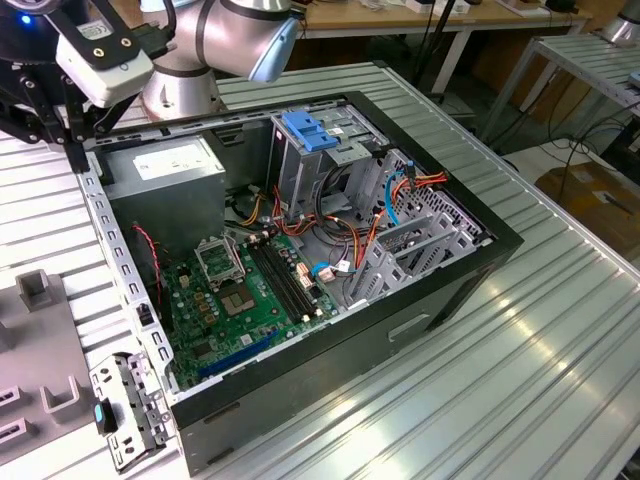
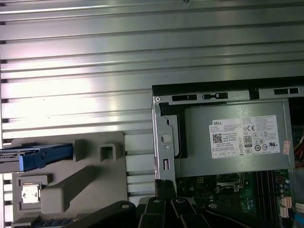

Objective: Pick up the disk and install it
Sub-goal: 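Reach for the disk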

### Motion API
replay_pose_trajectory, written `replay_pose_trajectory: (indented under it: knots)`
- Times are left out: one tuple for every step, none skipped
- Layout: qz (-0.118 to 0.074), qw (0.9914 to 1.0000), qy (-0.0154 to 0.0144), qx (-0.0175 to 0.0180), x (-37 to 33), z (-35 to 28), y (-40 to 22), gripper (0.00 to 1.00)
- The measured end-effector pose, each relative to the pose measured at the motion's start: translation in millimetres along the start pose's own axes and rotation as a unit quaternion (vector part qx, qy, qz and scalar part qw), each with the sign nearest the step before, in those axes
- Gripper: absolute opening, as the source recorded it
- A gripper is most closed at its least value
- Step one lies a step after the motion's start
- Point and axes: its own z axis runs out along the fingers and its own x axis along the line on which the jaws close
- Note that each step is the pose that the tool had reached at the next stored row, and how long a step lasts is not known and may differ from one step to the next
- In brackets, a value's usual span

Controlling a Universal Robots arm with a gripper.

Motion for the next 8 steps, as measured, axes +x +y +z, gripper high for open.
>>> replay_pose_trajectory:
  knots:
    - [0.000,1.00000,0.0000,0.0000,1.8,0.0,-0.1,0.11]
    - [0.000,1.00000,0.0000,0.0000,3.5,0.0,-0.3,0.11]
    - [0.000,1.00000,0.0000,0.0000,4.6,0.0,-0.3,0.11]
    - [0.000,1.00000,0.0000,0.0000,5.9,0.0,-0.4,0.11]
    - [0.000,1.00000,0.0000,0.0000,7.9,0.0,-0.6,0.11]
    - [0.000,1.00000,0.0000,0.0000,9.1,0.0,-0.7,0.11]
    - [0.000,1.00000,0.0000,0.0000,10.2,0.0,-0.8,0.11]
    - [0.000,1.00000,0.0000,0.0000,11.9,0.0,-0.9,0.11]
